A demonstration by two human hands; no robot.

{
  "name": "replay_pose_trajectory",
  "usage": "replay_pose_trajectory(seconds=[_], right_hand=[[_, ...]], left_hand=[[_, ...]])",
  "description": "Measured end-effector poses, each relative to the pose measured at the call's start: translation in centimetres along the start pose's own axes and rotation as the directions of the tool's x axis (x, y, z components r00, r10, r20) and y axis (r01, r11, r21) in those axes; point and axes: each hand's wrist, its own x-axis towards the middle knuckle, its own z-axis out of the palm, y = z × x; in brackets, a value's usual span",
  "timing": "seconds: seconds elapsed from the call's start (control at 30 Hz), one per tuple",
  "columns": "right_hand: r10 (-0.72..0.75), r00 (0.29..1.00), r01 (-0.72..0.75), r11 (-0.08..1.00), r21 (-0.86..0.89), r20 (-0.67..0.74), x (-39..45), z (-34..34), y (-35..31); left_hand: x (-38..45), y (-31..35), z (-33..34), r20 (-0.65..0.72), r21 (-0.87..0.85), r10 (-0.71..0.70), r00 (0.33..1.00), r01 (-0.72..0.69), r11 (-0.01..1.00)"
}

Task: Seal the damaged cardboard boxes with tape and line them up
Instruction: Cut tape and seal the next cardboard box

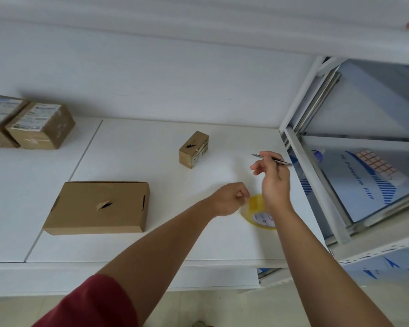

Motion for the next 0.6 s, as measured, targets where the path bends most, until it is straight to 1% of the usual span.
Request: replay_pose_trajectory(seconds=[0.07,0.1,0.13,0.2,0.23,0.3,0.33,0.47,0.6], right_hand=[[0.024,0.999,-0.024,0.999,0.025,-0.022,0.3,-0.8,0.1],[0.032,0.999,-0.031,0.999,0.016,-0.015,0.3,-0.9,0.1],[0.035,0.999,-0.035,0.999,0.002,-0.005,0.4,-0.8,0.1],[0.048,0.999,-0.048,0.999,-0.008,0.013,0.3,-0.6,0.1],[0.053,0.998,-0.053,0.999,0.003,0.014,0.2,-0.6,0.0],[0.061,0.998,-0.061,0.998,0.034,0.008,0.2,-0.8,0.0],[0.069,0.998,-0.069,0.997,0.04,0.008,0.2,-0.9,-0.1],[0.079,0.996,-0.081,0.996,0.03,0.044,0.2,-0.6,-0.2],[0.073,0.994,-0.078,0.995,0.06,0.085,-0.1,-0.3,-0.2]], left_hand=[[0.2,-0.1,-0.5,0.032,-0.01,-0.015,0.999,0.016,1.0],[0.2,-0.3,-1.0,0.064,0.031,-0.041,0.997,0.039,0.999],[0.3,-0.4,-1.8,0.092,0.145,-0.068,0.993,0.054,0.988],[0.4,-1.1,-3.6,0.158,0.429,-0.138,0.978,0.058,0.901],[0.3,-1.5,-4.4,0.198,0.492,-0.17,0.965,0.052,0.869],[0.2,-1.9,-5.6,0.267,0.511,-0.197,0.943,0.035,0.859],[0.1,-2.1,-5.9,0.278,0.517,-0.2,0.94,0.029,0.856],[-0.4,-2.3,-6.9,0.234,0.547,-0.153,0.96,0.0,0.837],[-1.3,-2.4,-8.1,0.258,0.449,-0.152,0.954,0.021,0.893]])
